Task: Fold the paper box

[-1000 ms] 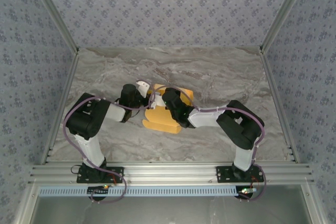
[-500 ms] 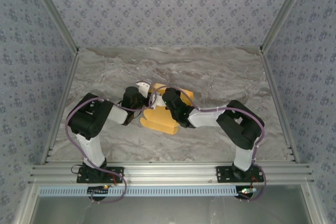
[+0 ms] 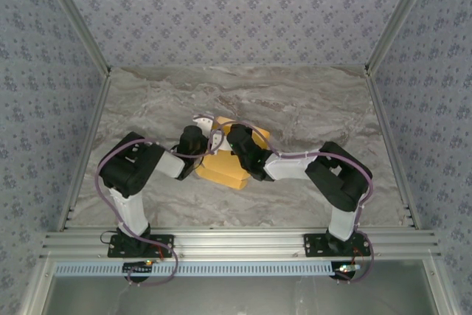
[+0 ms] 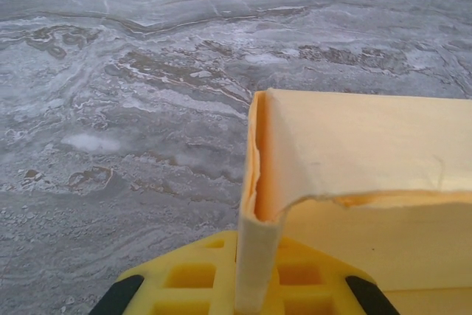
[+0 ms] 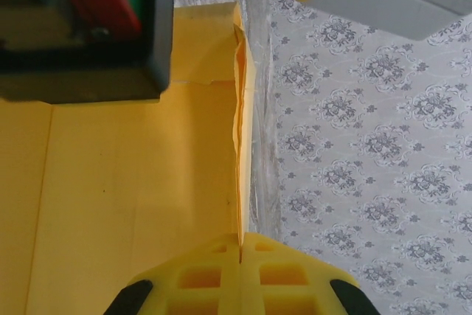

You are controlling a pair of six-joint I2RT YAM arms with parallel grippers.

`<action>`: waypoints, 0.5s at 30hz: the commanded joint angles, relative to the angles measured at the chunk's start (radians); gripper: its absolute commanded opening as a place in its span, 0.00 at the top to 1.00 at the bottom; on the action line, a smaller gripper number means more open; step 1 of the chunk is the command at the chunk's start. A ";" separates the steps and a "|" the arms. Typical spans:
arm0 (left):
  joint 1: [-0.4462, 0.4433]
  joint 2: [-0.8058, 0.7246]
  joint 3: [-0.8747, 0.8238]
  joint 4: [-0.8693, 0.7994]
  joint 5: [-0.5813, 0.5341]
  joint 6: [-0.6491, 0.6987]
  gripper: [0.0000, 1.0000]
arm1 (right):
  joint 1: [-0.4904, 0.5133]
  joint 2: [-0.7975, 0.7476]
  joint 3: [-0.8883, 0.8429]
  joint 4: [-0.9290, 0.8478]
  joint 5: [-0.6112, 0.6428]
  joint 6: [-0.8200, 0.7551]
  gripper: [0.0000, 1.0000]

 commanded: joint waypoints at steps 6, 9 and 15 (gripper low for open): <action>-0.037 0.013 0.026 -0.034 -0.343 -0.097 1.00 | 0.022 -0.028 0.005 -0.060 -0.012 0.040 1.00; -0.046 0.016 0.049 -0.071 -0.393 -0.131 1.00 | 0.022 -0.029 0.004 -0.059 -0.010 0.043 1.00; -0.060 0.028 0.072 -0.098 -0.435 -0.174 1.00 | 0.021 -0.029 0.002 -0.061 -0.006 0.050 1.00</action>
